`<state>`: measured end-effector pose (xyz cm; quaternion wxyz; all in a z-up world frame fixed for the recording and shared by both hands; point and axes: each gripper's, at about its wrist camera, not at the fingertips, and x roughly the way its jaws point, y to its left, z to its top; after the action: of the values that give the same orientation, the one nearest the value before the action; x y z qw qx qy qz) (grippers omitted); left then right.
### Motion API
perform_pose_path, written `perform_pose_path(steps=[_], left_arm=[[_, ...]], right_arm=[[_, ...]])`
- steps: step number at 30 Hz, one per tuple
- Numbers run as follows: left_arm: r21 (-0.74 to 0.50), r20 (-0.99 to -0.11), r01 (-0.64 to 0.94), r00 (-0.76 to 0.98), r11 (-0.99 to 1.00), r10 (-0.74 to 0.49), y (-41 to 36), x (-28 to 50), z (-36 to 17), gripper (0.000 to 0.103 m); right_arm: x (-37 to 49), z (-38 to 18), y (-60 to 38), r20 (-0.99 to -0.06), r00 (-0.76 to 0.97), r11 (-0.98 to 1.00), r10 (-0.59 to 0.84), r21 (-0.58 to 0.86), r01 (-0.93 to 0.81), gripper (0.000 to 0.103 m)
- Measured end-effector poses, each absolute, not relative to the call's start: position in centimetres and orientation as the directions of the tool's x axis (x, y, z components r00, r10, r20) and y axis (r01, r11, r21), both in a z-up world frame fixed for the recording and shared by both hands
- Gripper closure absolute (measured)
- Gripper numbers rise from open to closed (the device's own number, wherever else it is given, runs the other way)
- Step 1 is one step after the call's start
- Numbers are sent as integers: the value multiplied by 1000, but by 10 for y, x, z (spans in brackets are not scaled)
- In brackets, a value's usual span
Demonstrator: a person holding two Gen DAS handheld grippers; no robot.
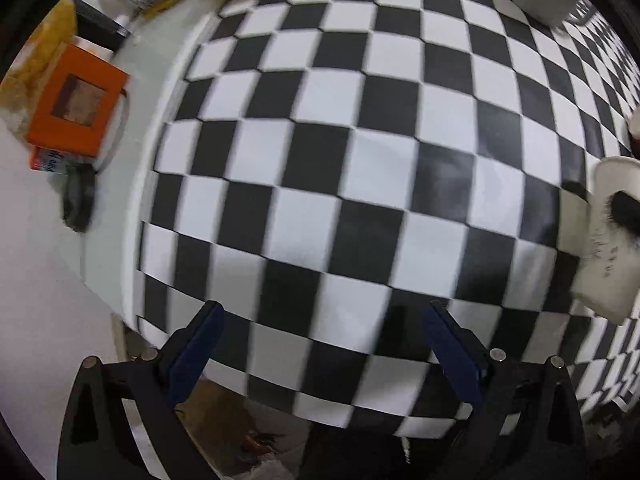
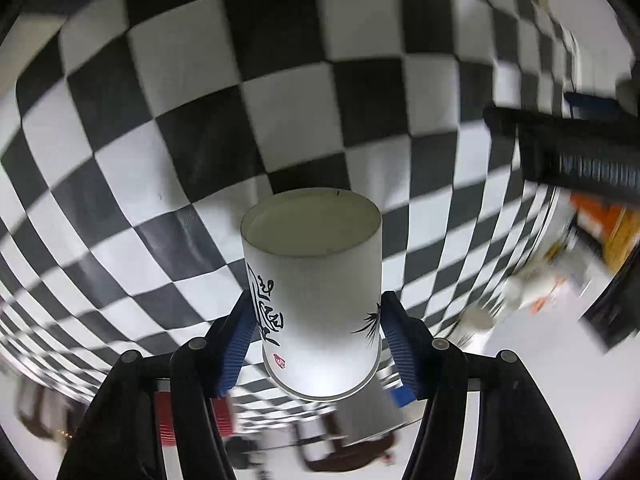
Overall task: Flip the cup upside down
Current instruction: 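Rotate the white cup with the right tool so its opening faces down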
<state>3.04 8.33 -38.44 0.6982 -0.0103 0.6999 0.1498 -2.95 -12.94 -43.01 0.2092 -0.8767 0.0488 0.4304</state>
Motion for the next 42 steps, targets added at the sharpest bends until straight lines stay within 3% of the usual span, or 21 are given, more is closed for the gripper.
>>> perform_pose_path(steps=[6, 9, 14, 20, 25, 31, 35, 39, 40, 41, 42], left_arm=[[208, -978, -271, -26, 940, 209, 112, 39, -379, 3], [214, -975, -267, -7, 940, 220, 118, 43, -374, 3], [210, -975, -266, 21, 941, 223, 119, 65, -376, 3], [204, -976, -255, 27, 945, 218, 92, 75, -364, 3], [198, -978, -237, 18, 951, 208, 65, 73, -355, 3], [194, -979, -219, 17, 956, 202, 56, 72, -354, 3], [192, -980, -214, 19, 958, 200, 54, 71, -352, 3], [187, -981, -211, 15, 960, 194, 51, 69, -353, 3], [185, -981, -210, 14, 960, 193, 51, 69, -353, 3], [184, -981, -209, 14, 960, 191, 50, 69, -352, 3], [183, -982, -208, 15, 961, 190, 50, 69, -352, 3]], right_arm=[[10, -408, -92, -818, 567, -681, -102, -358, -639, 40], [37, -393, -76, -866, 460, -446, -195, -340, -828, 40], [91, -380, -68, -929, 253, -17, -271, -258, -966, 40], [158, -389, -87, -964, -95, 535, -249, -55, -843, 40], [186, -409, -110, -946, -266, 757, -188, 33, -652, 39], [197, -422, -125, -928, -345, 849, -138, 69, -524, 37], [204, -424, -123, -924, -339, 843, -178, 35, -536, 28], [227, -421, -114, -936, -327, 851, -129, 65, -521, 28], [229, -420, -111, -943, -309, 849, -125, 59, -526, 29], [231, -419, -105, -948, -295, 848, -119, 58, -526, 39], [235, -418, -103, -951, -288, 850, -112, 58, -523, 42]])
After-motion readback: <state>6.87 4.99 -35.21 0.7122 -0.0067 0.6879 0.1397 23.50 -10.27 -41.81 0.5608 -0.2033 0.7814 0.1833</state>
